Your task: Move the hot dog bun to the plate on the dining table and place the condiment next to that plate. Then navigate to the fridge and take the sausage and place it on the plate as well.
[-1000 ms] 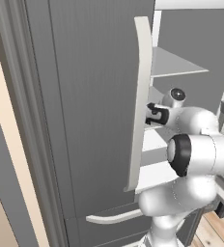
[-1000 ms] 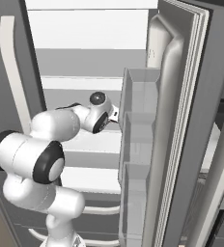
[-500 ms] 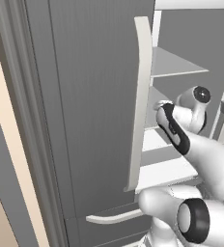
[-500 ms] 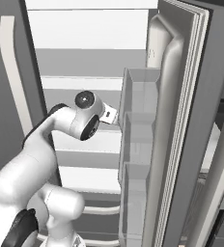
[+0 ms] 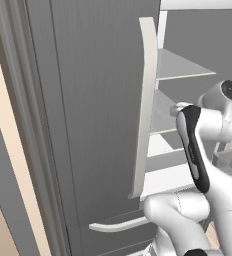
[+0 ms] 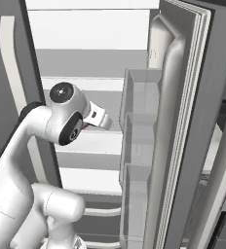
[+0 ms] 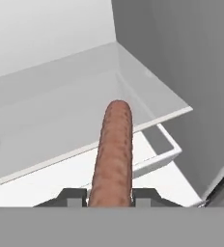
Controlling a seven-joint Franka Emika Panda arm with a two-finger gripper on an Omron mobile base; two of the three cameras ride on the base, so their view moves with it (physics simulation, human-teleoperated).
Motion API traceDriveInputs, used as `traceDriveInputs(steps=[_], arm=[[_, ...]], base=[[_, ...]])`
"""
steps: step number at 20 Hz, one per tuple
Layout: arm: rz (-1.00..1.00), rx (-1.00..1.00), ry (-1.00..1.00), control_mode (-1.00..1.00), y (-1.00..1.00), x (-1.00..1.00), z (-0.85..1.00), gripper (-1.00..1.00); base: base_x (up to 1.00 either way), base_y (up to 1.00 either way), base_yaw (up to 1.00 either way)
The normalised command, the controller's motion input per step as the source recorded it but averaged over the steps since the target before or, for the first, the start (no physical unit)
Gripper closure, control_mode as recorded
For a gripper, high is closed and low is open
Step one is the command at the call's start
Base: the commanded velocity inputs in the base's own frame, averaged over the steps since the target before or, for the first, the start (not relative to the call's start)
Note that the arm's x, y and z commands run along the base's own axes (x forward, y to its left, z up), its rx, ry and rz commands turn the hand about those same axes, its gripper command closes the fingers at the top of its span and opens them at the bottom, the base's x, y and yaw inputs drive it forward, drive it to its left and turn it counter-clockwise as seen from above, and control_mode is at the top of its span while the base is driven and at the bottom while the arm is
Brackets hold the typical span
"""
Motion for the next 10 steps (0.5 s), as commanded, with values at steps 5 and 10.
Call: traceDriveInputs(steps=[5,10], arm=[[0.0,0.0,0.22,-1.0,0.33,-0.92,0.06,1.0],[0.0,0.0,0.15,-1.0,0.37,-0.59,-0.08,1.0]], base=[[0.0,0.0,0.0],[0.0,0.0,0.0]])
